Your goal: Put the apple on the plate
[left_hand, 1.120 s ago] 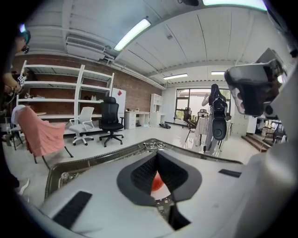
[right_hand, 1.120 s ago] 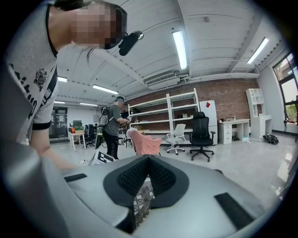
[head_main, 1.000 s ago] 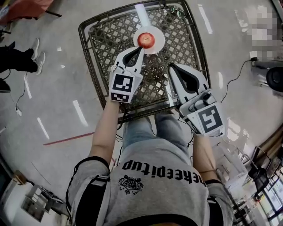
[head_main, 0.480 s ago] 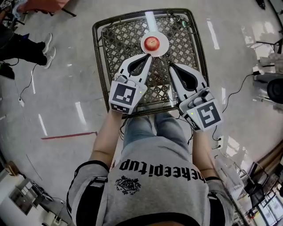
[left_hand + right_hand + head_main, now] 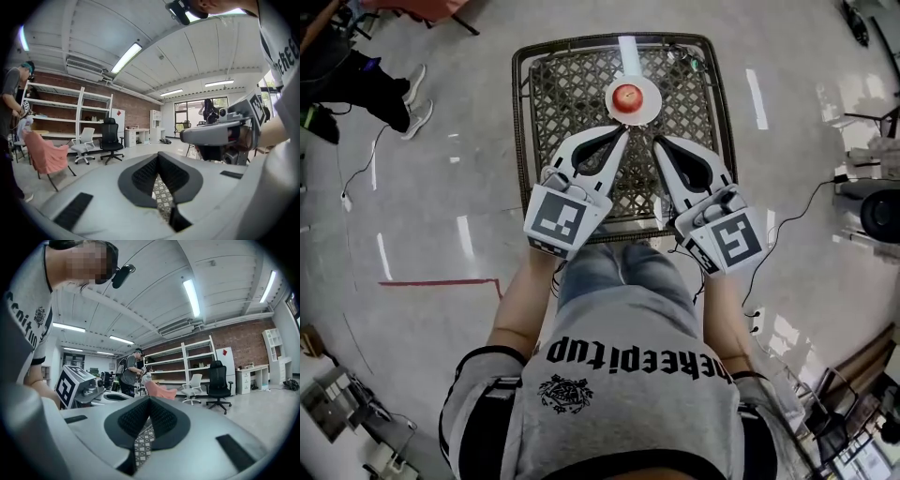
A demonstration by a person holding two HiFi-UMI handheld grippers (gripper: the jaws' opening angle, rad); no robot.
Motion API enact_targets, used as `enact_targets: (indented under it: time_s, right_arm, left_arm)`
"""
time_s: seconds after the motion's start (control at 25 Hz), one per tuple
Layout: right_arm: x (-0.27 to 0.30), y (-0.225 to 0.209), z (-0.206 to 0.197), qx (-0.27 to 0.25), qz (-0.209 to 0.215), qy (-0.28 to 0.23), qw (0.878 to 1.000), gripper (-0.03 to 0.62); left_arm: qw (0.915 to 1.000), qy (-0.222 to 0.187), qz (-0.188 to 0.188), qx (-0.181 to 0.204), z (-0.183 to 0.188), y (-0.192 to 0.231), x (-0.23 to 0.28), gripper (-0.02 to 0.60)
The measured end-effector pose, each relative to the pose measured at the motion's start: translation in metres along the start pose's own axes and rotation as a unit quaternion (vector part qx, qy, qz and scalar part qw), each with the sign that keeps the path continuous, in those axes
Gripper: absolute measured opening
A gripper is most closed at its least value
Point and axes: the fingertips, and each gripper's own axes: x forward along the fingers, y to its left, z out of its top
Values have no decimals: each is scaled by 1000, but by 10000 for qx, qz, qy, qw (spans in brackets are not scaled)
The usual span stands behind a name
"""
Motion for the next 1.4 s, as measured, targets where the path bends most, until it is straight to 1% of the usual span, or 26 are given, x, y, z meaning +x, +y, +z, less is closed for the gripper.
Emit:
enact_targets:
  time_s: [0.32,0.44,0.56,0.68,0.76,0.88,1.0,1.04,1.2,1.4]
  right_arm:
    - [-5,12,11,-73,264,-73,9996,-3]
    - [-7,16,16,-76,387,-91,9992,-3]
    - [-8,19,20,-85,549,-108,9984,-3]
    - [-8,23,23,-117,685,-94,9975,-4]
    - [-11,25,24,-136,749,-110,9970,-4]
    - [-15,28,28,-130,852,-176,9961,-4]
    - [-18,30,32,-172,972,-209,9949,-3]
    - [-19,31,32,-189,1007,-217,9945,-3]
    - [-29,33,31,-211,1151,-259,9928,-3]
    - [-41,34,35,-206,1294,-323,9909,-4]
  left_arm:
    - [9997,-207,97,-63,28,-17,-19,34]
    - [9993,-312,186,-73,39,-20,-25,34]
    - [9988,-332,319,-178,45,-23,-32,34]
    - [9982,-420,415,-84,50,-24,-36,34]
    - [9978,-436,448,-213,52,-28,-39,34]
    - [9960,-583,521,-425,56,-34,-42,34]
    - [9960,-435,609,-491,59,-39,-45,34]
    - [9958,-442,641,-478,60,-41,-46,34]
    - [9940,-711,763,-329,66,-48,-48,34]
    - [9932,-731,850,-311,71,-62,-49,34]
